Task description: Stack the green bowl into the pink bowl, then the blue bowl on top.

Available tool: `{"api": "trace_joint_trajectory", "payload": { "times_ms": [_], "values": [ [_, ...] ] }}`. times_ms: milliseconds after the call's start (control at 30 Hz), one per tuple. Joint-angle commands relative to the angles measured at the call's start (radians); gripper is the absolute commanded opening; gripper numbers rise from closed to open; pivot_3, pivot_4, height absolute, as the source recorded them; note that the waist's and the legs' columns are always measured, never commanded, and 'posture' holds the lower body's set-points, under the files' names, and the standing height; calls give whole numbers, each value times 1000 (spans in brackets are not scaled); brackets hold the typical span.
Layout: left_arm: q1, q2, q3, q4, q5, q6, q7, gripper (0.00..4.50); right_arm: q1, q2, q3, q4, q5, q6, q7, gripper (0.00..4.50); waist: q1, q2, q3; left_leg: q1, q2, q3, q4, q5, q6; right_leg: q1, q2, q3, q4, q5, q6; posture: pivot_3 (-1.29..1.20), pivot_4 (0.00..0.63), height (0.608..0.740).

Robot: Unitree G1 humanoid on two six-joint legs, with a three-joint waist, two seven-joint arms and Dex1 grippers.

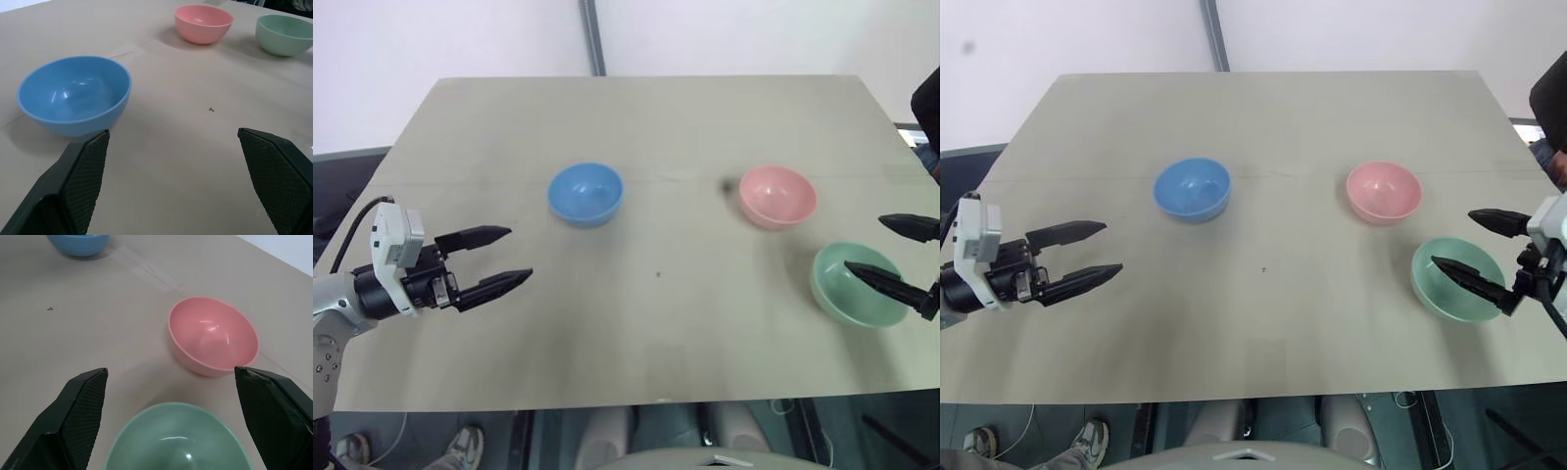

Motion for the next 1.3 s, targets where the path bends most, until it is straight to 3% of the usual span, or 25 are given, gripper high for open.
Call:
{"api": "trace_joint_trajectory", "payload": {
  "times_ms": [33, 867, 1067, 1300],
  "values": [
    [-16, 7, 8, -17, 0, -9, 3, 4427, -11, -7, -5, -31, 18, -2, -10, 4500, 0, 0, 0, 0, 0, 0, 0, 0, 0, 0, 0, 0, 0, 0, 0, 0, 150, 740],
    [-61, -28, -44, -59, -2, -3, 55, 4427, -45, -1, 62, -23, 2, -34, -46, 4500, 0, 0, 0, 0, 0, 0, 0, 0, 0, 0, 0, 0, 0, 0, 0, 0, 150, 740],
    [-92, -70, -130, -129, 19, -28, 92, 4427, -154, 25, 261, -38, -129, -83, -190, 4500, -3, 0, 0, 0, 0, 0, 0, 0, 0, 0, 0, 1, 0, 0, 0, 0, 150, 740],
    [-165, -106, -265, -190, 77, -88, 104, 4427, -445, 55, 575, 76, -201, 124, -338, 4500, -4, 0, 2, 0, 0, -2, 0, 0, 0, -2, 0, 1, 0, 0, 0, 0, 150, 740]
  ]
}}
